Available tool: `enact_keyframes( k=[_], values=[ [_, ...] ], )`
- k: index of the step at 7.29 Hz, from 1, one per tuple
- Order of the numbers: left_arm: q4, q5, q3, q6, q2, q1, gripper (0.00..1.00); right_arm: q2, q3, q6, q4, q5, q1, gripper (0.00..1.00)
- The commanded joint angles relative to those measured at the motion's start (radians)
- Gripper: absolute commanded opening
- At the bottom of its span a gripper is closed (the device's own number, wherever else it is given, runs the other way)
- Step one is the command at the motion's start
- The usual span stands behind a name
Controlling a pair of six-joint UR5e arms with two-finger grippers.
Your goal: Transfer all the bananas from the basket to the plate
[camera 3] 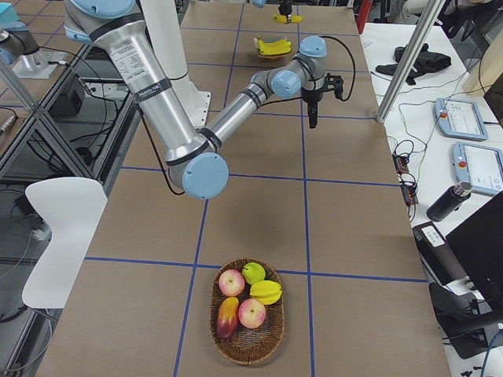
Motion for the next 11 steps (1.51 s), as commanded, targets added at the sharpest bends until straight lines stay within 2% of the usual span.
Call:
enact_keyframes(
  k=[1, 3, 8, 11],
  values=[
    [-0.025, 0.004, 0.028, 0.004, 0.017, 0.005, 0.00, -0.002, 0.000, 0.000, 0.000, 0.000, 0.000, 1.00],
    [-0.039, -0.007, 0.032, 0.072, 0.037, 0.011, 0.00, -0.003, -0.002, 0.000, 0.002, -0.002, -0.002, 1.00],
    [-0.039, -0.008, 0.042, 0.076, 0.042, 0.124, 0.00, -0.011, -0.003, 0.000, 0.005, 0.003, -0.010, 1.00],
    [-0.039, -0.016, 0.046, 0.079, 0.043, 0.138, 0.00, -0.010, -0.005, 0.000, 0.005, 0.006, -0.010, 1.00]
  ],
)
